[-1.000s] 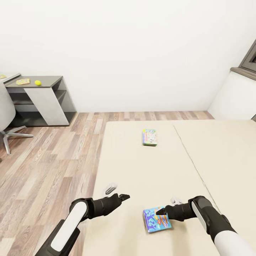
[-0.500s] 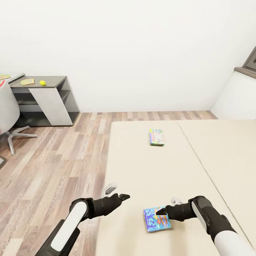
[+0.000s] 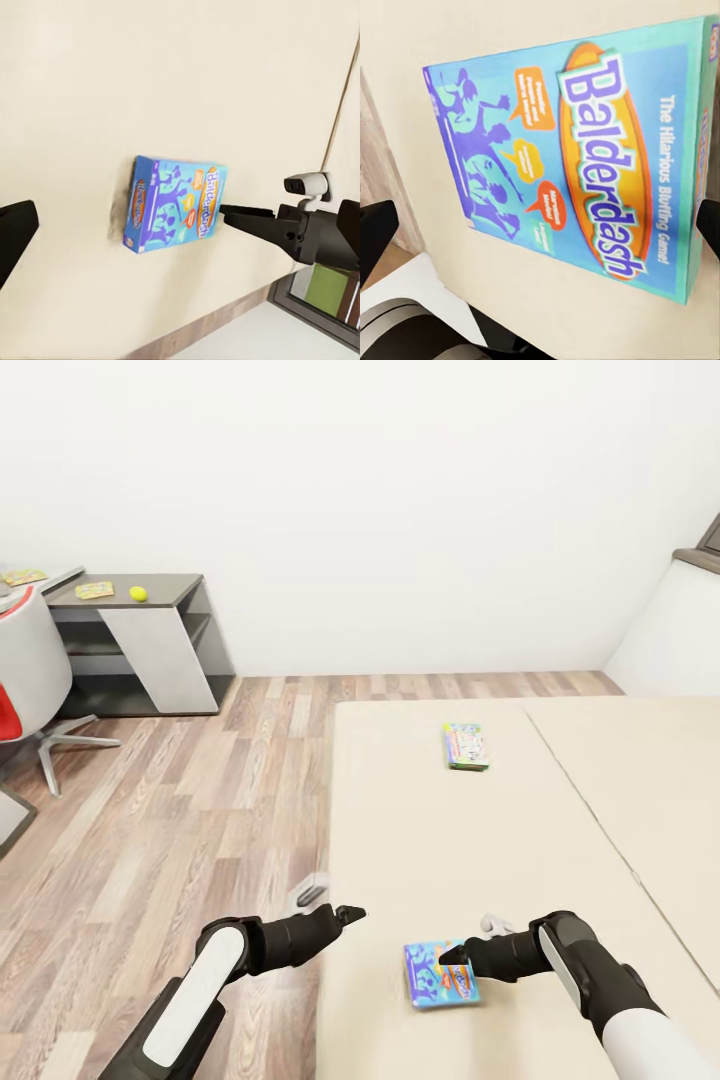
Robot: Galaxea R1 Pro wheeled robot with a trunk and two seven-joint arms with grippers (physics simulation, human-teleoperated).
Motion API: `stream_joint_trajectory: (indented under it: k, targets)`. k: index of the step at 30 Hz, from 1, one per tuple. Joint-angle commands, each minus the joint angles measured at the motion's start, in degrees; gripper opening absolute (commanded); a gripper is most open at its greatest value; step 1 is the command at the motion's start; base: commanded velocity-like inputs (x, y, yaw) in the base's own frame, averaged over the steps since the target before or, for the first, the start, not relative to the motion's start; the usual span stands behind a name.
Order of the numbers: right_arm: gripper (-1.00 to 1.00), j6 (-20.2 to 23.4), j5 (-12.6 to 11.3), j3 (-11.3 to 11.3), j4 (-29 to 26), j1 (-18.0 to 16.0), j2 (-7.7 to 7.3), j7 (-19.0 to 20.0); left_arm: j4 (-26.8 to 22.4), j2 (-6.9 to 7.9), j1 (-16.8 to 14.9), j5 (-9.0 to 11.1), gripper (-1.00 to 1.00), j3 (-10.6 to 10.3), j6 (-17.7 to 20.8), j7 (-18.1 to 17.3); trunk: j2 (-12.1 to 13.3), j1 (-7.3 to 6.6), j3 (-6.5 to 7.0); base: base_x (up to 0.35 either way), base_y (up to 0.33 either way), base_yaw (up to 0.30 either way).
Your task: Put all the toys in the child's room - the three board games (two on the bed and one on the table), the two jigsaw puzzles on the table, and the tennis ball on the table - inside the toy box on the table in the child's room.
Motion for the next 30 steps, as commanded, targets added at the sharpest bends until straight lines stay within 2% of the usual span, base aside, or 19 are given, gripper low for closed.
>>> stream_joint_trajectory:
  k: [1, 16, 30]
  targets:
    - [1.0, 0.47, -0.2, -0.11, -0.05, -0.02, 0.02, 0.1, -0.05, 0.06, -0.04, 0.6, 1.0, -0.09, -0.05, 0.55, -0.02, 0.0, -0.04, 0.0, 0.26, 0.0]
    - [1.0, 0.46, -0.2, -0.11, -0.05, -0.03, 0.03, 0.1, -0.07, 0.08, -0.04, 0.6, 1.0, -0.09, -0.02, 0.55, -0.02, 0.0, -0.04, 0.0, 0.258, 0.0]
    - [1.0, 0.46, -0.12, -0.11, -0.04, 0.0, 0.03, 0.1, -0.06, 0.09, -0.04, 0.56, 1.0, -0.09, -0.02, 0.55, -0.02, 0.0, -0.04, 0.0, 0.071, 0.0]
